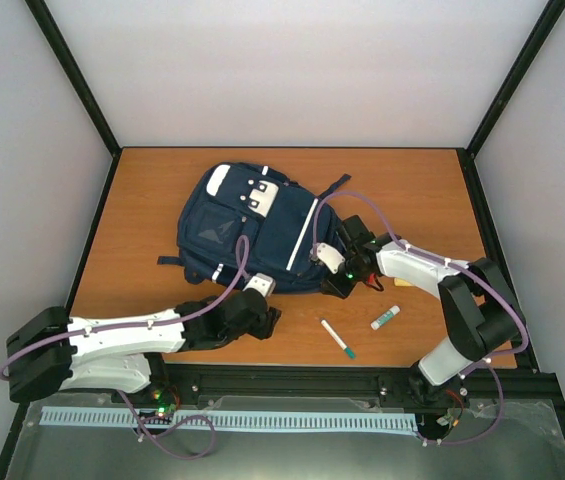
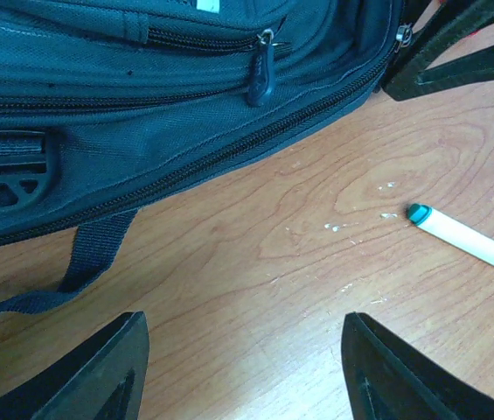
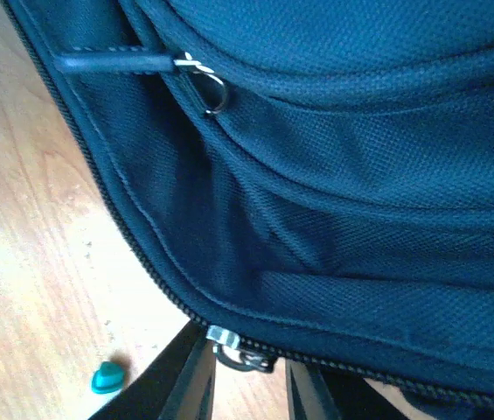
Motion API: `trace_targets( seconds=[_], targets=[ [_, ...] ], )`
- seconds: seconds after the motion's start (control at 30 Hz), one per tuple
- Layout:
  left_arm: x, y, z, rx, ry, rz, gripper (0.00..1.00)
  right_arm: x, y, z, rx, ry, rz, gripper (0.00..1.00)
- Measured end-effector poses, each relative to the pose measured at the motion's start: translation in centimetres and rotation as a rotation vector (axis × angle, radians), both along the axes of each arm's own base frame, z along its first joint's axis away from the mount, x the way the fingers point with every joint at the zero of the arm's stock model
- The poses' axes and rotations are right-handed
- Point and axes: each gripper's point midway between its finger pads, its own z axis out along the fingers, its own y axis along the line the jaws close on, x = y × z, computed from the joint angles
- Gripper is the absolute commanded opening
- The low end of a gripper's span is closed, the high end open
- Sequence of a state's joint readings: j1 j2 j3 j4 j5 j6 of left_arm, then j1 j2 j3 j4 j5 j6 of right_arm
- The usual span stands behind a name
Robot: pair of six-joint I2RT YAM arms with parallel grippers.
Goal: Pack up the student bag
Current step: Zip the student bag at the center of the board.
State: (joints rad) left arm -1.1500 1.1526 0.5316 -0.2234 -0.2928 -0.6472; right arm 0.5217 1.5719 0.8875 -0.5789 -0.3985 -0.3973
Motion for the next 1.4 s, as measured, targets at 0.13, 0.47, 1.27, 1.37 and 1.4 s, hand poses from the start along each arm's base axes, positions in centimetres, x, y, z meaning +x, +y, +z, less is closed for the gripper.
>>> trace_targets(
  seconds=[0.13,0.47,1.27,1.37,1.4],
  targets=[
    [0.0,0.2,0.2,-0.009,-0.006,0.011,0.64,0.4,-0.3,-0.3,-0.022,-0.004,-0.027,0.16],
    [0.2,0.3,0.3,-0.011,-0.016,0.016,0.63,0.3,-0.9,0.8,-0.037,-0.028,-0.051,0.03],
    [1.1,-2.4,-1.0,0.019,-0.036,-0.047,0.63,0.3,-1.0,-0.4,-0.063,0.002,-0.053,0.24],
    [1.1,-2.7,-0.8,0.011,-0.039,-0.051,0.63,0.6,-0.6,-0.6,-0.055,0.017,-0.06,0.23],
    [1.1,-2.7,-0.8,0.008,-0.04,-0.051,0.63,0.6,-0.5,-0.6,-0.053,0.021,-0.064,0.2]
  ],
)
